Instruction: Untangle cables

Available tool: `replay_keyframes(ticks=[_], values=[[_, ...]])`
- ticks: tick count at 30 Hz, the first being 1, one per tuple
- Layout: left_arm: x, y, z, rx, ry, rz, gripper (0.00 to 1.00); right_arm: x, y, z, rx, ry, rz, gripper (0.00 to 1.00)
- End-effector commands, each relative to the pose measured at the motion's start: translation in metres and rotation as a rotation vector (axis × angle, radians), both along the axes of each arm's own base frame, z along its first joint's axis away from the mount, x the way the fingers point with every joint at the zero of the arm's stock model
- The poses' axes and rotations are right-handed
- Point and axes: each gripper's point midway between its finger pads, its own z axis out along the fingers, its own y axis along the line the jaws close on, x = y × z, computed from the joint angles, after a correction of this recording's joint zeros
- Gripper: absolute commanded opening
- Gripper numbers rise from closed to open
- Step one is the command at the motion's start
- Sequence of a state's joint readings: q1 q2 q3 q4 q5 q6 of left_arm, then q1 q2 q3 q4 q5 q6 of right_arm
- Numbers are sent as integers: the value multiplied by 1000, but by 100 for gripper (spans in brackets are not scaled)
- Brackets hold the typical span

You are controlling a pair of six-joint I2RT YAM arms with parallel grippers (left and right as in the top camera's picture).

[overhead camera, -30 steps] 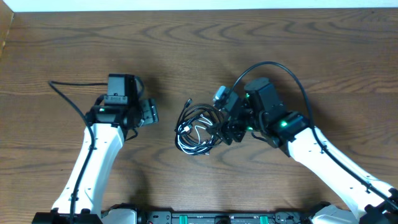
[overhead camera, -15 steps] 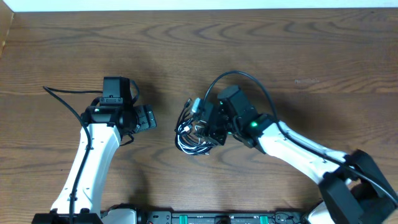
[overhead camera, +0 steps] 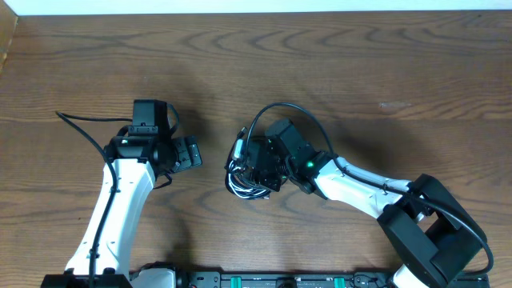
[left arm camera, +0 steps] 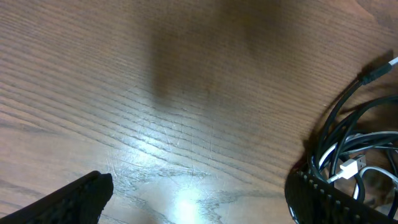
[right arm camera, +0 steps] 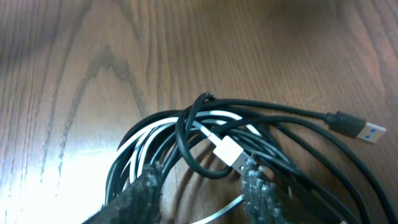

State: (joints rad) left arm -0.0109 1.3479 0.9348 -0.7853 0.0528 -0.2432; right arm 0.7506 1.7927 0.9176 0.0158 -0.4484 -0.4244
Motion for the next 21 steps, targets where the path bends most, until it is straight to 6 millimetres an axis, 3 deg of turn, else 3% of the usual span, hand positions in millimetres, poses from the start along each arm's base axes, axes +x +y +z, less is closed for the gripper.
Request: replay_keyframes(ticks=[1, 8, 21], values=[[3, 0, 7, -6, -22, 9, 94, 2, 5, 3, 6, -21, 19, 49], [3, -6, 7, -44, -22, -3, 94, 1, 6, -10, -29, -52, 45, 46], [3, -6, 7, -44, -21, -3, 94, 13, 10, -5, -21, -117, 16, 48]])
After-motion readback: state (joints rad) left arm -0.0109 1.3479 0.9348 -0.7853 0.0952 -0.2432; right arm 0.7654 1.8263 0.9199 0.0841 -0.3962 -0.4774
